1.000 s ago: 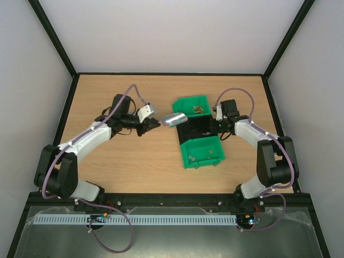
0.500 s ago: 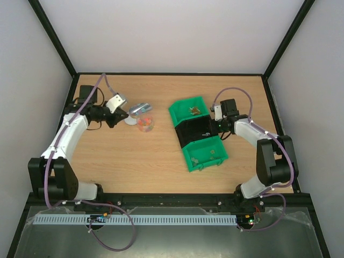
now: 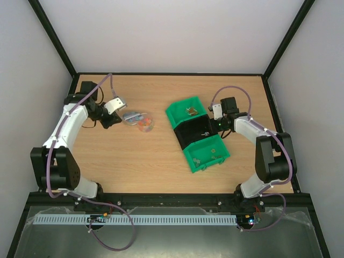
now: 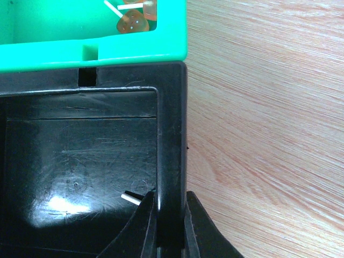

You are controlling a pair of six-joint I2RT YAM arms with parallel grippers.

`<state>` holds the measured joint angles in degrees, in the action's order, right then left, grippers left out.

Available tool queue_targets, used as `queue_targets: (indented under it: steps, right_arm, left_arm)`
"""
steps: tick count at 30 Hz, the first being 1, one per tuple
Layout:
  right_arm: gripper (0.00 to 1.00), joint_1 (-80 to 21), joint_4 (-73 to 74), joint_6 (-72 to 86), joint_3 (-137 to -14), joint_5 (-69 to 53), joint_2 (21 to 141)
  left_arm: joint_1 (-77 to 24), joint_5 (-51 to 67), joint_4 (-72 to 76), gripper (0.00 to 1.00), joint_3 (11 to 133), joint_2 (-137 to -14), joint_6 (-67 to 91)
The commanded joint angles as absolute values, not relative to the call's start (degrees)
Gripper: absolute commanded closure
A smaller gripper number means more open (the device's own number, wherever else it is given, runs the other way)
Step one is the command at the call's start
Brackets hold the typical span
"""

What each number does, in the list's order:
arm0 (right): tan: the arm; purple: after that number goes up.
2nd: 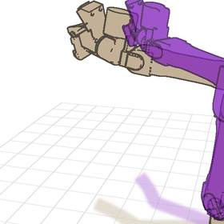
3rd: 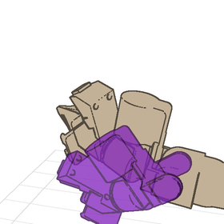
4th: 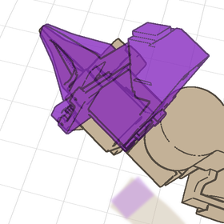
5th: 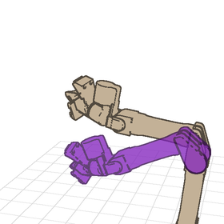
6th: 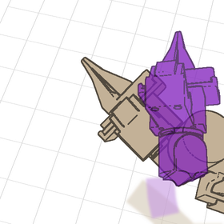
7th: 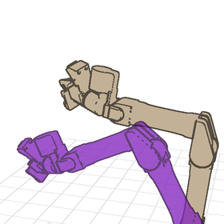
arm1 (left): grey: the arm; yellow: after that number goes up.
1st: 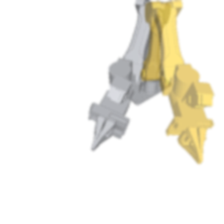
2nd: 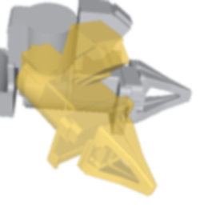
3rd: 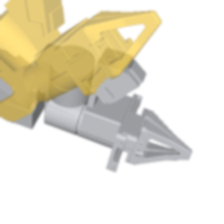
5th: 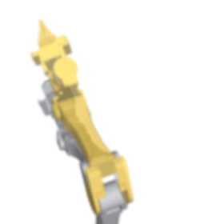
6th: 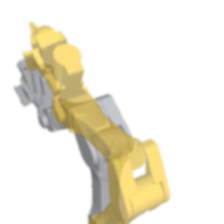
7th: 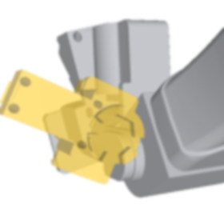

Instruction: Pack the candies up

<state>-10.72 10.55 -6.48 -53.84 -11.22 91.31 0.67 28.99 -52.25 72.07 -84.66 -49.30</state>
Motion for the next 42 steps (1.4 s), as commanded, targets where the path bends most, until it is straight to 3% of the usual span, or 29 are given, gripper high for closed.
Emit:
queue_targets:
  steps: [1, 29, 42]
  right_arm:
    - [0.99, -10.45, 14.09, -9.78, -55.17, -12.70, 92.06]
    - [0.99, -10.20, 18.79, -18.85, -53.84, -15.34, 90.69]
    - [0.99, -10.28, 19.72, -19.50, -53.43, -14.69, 89.91]
  left_arm:
    - [0.11, 25.83, -56.38, 0.98, 75.20, -86.76, -51.00]
    - [-9.91, 10.00, -62.54, 0.98, 86.61, -94.36, -47.01]
    - [-28.54, 8.90, -72.07, 0.98, 110.71, -107.50, -31.89]
